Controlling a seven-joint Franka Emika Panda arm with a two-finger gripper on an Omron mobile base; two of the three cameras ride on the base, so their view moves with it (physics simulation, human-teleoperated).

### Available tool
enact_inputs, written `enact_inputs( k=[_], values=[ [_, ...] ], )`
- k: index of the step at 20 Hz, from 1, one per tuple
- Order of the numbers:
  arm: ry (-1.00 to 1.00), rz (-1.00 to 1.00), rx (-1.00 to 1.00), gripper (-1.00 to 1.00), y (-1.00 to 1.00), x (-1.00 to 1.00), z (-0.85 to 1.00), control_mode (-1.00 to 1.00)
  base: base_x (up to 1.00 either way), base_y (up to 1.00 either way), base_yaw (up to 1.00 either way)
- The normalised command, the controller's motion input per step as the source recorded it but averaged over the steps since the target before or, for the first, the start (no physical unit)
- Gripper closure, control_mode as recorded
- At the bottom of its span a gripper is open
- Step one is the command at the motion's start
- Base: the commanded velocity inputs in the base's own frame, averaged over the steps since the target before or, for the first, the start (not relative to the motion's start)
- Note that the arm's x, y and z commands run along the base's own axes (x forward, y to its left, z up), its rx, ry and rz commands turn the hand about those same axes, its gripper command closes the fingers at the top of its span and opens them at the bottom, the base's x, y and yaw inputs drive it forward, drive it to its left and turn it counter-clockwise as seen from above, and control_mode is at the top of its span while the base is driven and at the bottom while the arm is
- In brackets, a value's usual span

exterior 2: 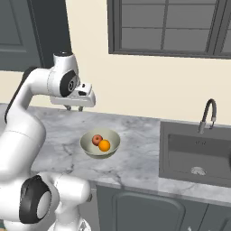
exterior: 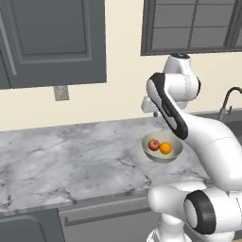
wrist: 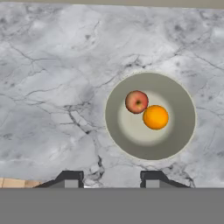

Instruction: Dump the apple and orange from the bowl so the bowl can be washed. Place the bowl in the sink after clearing the leftovers.

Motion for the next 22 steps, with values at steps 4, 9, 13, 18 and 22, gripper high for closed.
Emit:
enact_inputs(
  k=[4,9,13,18,22],
  values=[
    [0.0,0.0,0.0,-1.0,-0.22,-0.18,-0.01,-1.0,0.0,0.0,0.0],
    [0.0,-0.06,0.05,-1.0,-0.59,-0.38,-0.05,-1.0,0.0,0.0,0.0],
    [0.0,-0.09,0.03,-1.0,-0.78,-0.32,-0.17,-1.0,0.0,0.0,0.0],
    [0.01,-0.08,0.11,-1.0,-0.48,-0.07,-0.22,-1.0,0.0,0.0,0.0],
    [0.0,-0.06,0.09,-1.0,-0.15,0.0,-0.11,-1.0,0.0,0.0,0.0]
  ],
)
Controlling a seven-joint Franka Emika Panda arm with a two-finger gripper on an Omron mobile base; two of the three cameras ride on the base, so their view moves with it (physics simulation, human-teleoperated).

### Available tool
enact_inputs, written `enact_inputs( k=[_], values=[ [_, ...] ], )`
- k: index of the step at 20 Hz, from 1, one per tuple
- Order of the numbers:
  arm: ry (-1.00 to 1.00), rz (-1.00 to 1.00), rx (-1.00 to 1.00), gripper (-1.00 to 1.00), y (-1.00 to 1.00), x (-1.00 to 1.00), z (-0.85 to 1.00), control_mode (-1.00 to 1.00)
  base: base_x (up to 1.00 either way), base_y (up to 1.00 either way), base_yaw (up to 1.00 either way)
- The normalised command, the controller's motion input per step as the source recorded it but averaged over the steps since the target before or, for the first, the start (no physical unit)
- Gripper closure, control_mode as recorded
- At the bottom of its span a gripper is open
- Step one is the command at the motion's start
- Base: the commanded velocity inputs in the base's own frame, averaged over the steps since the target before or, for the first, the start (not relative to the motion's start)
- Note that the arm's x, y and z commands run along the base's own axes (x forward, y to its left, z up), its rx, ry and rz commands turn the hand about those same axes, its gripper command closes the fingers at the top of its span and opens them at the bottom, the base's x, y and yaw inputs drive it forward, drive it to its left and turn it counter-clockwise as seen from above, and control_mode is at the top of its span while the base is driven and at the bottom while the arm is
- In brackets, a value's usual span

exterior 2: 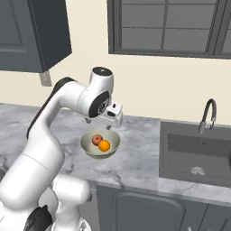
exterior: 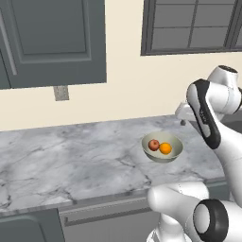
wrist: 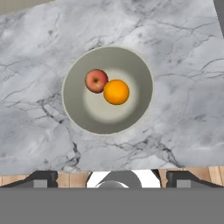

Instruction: Dump the apple and orange from the bowl so the bowl can be washed. Place the bowl in the sink after clearing the leftovers.

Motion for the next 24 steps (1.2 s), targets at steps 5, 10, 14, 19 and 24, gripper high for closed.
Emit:
enact_inputs(
  k=[5,10,14,19,24],
  values=[
    [0.01,0.0,0.03,-1.0,-0.13,0.0,-0.15,-1.0,0.0,0.0,0.0],
    [0.12,-0.08,0.09,-1.0,-0.19,0.09,-0.41,-1.0,0.0,0.0,0.0],
    [0.15,-0.14,0.06,-1.0,-0.1,0.34,-0.58,-1.0,0.0,0.0,0.0],
    [0.12,-0.19,0.11,-1.0,-0.19,0.15,-0.56,-1.0,0.0,0.0,0.0],
    [0.07,-0.25,0.05,-1.0,-0.03,0.1,-0.54,-1.0,0.0,0.0,0.0]
  ],
)
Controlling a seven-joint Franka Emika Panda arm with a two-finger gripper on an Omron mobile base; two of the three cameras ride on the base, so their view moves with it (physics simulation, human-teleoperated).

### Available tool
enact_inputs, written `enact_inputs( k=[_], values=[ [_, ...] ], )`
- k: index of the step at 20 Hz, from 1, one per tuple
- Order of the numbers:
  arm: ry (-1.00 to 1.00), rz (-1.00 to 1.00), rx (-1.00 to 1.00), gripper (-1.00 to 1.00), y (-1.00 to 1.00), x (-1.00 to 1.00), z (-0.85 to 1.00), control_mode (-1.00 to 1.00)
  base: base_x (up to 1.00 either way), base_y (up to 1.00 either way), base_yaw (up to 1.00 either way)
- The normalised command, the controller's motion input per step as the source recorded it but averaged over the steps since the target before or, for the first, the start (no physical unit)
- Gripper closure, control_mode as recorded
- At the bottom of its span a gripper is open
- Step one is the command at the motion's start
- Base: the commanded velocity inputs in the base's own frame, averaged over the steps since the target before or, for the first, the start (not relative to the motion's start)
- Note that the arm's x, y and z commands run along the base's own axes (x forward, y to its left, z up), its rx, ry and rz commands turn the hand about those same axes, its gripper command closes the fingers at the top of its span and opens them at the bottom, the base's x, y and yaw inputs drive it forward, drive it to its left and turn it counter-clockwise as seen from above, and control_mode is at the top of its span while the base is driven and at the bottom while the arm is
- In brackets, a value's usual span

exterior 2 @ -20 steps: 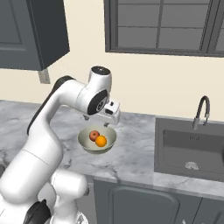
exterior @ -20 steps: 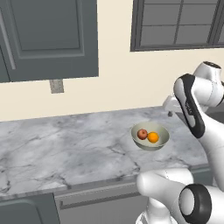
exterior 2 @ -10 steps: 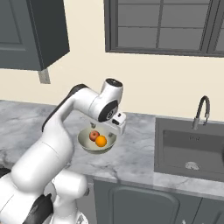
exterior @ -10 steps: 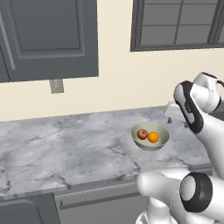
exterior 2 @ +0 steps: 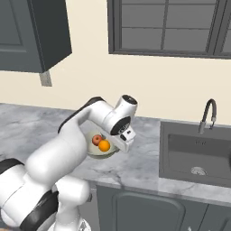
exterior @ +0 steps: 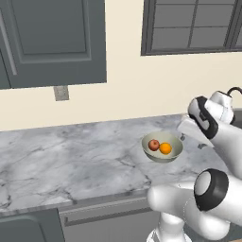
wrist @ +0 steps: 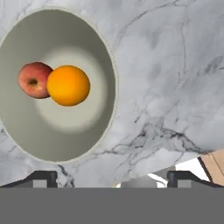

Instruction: Dump the apple and orange from the bowl so the bowl can be washed. Place the bowl in the sink after clearing the leftovers.

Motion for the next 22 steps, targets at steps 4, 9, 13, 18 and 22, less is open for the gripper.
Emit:
enact_inputs(
  k=[4,9,13,18,22],
  values=[
    [0.1,-0.21,0.02,-1.0,-0.03,0.29,-0.63,-1.0,0.0,0.0,0.0],
    [0.06,-0.18,0.0,-1.0,0.0,0.25,-0.48,-1.0,0.0,0.0,0.0],
    [0.0,-0.1,0.0,-1.0,0.0,0.24,-0.32,-1.0,0.0,0.0,0.0],
    [0.0,-0.05,0.0,-1.0,0.0,0.29,-0.33,-1.0,0.0,0.0,0.0],
    [0.0,-0.02,0.0,-1.0,0.0,0.25,-0.21,-1.0,0.0,0.0,0.0]
  ],
)
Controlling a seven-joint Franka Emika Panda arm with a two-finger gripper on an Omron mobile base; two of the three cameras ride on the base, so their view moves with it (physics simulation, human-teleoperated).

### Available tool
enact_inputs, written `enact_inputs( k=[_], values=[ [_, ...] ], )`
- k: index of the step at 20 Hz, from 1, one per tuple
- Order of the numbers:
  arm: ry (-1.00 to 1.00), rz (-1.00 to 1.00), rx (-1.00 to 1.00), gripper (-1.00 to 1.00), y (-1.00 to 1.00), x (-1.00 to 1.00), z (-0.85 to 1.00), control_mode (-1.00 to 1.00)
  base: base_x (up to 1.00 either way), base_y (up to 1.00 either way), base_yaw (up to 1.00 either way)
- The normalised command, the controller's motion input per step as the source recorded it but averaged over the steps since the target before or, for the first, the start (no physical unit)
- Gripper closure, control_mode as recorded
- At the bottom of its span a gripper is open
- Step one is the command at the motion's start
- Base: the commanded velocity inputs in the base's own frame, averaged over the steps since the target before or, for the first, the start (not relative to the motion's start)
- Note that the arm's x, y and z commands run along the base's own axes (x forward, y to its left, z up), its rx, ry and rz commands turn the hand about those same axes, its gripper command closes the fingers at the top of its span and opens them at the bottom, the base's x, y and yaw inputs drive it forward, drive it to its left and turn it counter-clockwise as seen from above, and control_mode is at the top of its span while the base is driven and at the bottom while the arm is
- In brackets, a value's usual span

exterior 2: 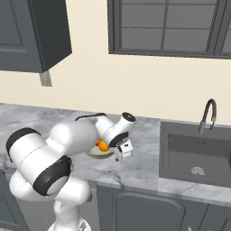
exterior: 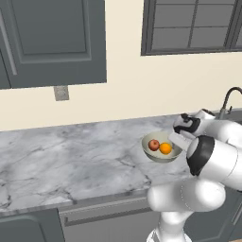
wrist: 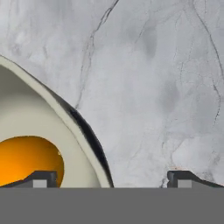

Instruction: Dump the apple and orange from the bowl so the bowl can be washed. Place the bowl in the sink after clearing the leftovers.

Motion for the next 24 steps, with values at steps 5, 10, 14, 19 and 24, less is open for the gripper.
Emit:
enact_inputs(
  k=[5,10,14,19,24],
  values=[
    [0.0,0.0,0.0,1.0,0.0,0.03,-0.09,-1.0,0.0,0.0,0.0],
    [0.0,0.0,0.0,1.0,0.0,0.0,0.0,-1.0,0.0,0.0,0.0],
    [0.0,0.0,0.0,1.0,0.0,-0.09,0.0,-1.0,0.0,0.0,0.0],
    [-0.09,0.0,0.0,1.0,0.0,-0.37,0.11,-1.0,0.0,0.0,0.0],
    [-0.19,0.0,0.0,1.0,0.29,-0.61,0.47,-1.0,0.0,0.0,0.0]
  ],
)
